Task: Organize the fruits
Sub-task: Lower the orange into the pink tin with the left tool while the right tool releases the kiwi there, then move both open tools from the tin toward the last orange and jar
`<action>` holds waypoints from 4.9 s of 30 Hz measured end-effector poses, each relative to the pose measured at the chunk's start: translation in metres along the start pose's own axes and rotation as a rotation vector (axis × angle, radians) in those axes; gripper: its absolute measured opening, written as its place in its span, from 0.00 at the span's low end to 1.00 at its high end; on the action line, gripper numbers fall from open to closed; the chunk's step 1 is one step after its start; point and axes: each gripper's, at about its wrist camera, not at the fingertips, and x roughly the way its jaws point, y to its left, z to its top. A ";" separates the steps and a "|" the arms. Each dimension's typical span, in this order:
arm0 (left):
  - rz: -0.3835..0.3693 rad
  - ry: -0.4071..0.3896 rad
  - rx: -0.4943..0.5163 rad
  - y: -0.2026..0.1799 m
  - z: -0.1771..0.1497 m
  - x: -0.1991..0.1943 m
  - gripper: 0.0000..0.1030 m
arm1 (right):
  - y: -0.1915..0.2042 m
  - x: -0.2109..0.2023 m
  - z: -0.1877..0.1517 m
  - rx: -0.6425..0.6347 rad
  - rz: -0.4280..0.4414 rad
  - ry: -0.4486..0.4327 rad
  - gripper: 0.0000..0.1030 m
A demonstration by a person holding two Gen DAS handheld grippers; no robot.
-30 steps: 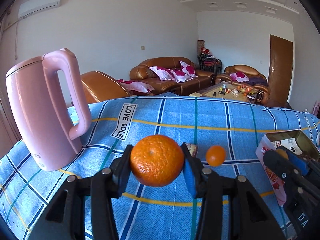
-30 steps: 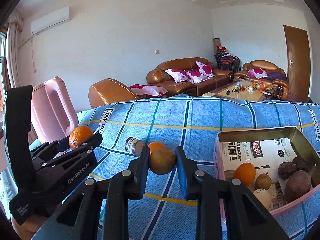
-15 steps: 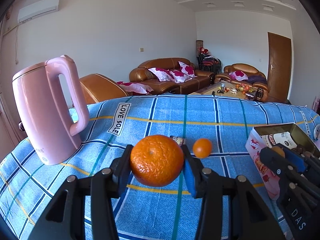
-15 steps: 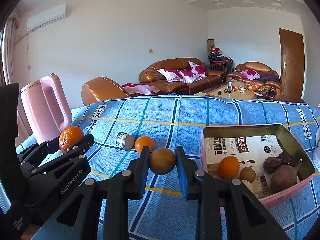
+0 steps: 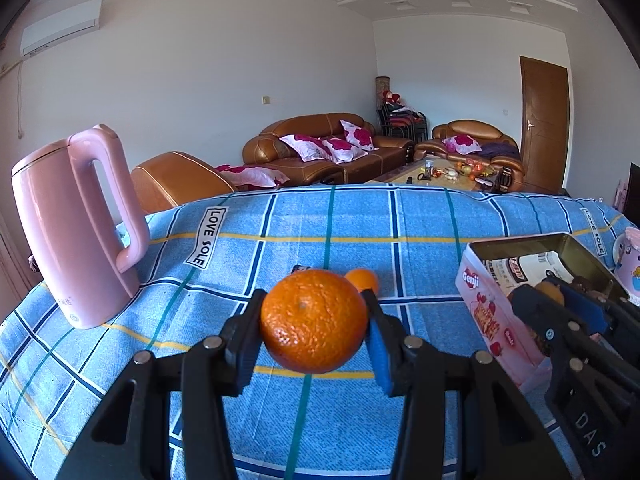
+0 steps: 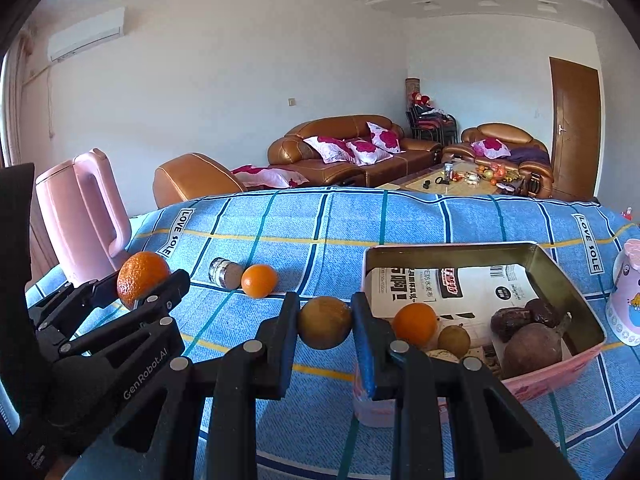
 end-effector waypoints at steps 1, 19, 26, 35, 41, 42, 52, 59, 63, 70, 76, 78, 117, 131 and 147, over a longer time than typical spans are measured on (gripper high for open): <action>-0.003 -0.001 0.002 -0.003 0.000 0.000 0.47 | -0.003 -0.001 0.000 -0.002 -0.005 -0.002 0.27; -0.091 -0.007 0.039 -0.063 0.005 -0.002 0.47 | -0.068 -0.012 0.006 0.017 -0.109 -0.028 0.27; -0.130 -0.014 0.047 -0.082 0.010 0.000 0.47 | -0.093 -0.016 0.010 0.034 -0.152 -0.043 0.27; -0.180 -0.032 0.050 -0.107 0.019 0.003 0.47 | -0.130 -0.019 0.017 0.094 -0.210 -0.059 0.27; -0.226 -0.028 0.069 -0.131 0.026 0.010 0.47 | -0.148 -0.016 0.021 0.122 -0.238 -0.056 0.27; -0.230 -0.025 0.073 -0.135 0.026 0.011 0.47 | -0.149 -0.015 0.022 0.122 -0.242 -0.055 0.27; -0.265 0.022 0.086 -0.168 0.031 0.029 0.47 | -0.169 0.005 0.029 0.121 -0.274 -0.011 0.27; -0.286 0.105 0.079 -0.175 0.034 0.049 0.47 | -0.172 0.020 0.032 0.108 -0.260 0.031 0.27; -0.293 0.140 0.071 -0.176 0.033 0.057 0.47 | -0.174 0.028 0.032 0.116 -0.226 0.058 0.27; -0.284 0.161 0.068 -0.177 0.032 0.060 0.48 | -0.171 0.036 0.032 0.116 -0.179 0.094 0.27; -0.260 0.159 0.059 -0.175 0.032 0.060 0.57 | -0.177 0.040 0.028 0.162 -0.133 0.126 0.29; -0.246 0.152 0.051 -0.173 0.032 0.059 0.63 | -0.180 0.039 0.026 0.181 -0.129 0.125 0.29; -0.068 -0.181 -0.005 -0.088 0.016 -0.011 1.00 | -0.160 -0.072 0.007 0.228 -0.408 -0.314 0.89; -0.086 -0.155 -0.059 -0.062 0.006 -0.021 1.00 | -0.132 -0.085 -0.003 0.237 -0.457 -0.272 0.89; -0.040 -0.125 -0.059 -0.019 0.005 -0.010 1.00 | -0.067 -0.051 0.007 0.204 -0.361 -0.225 0.89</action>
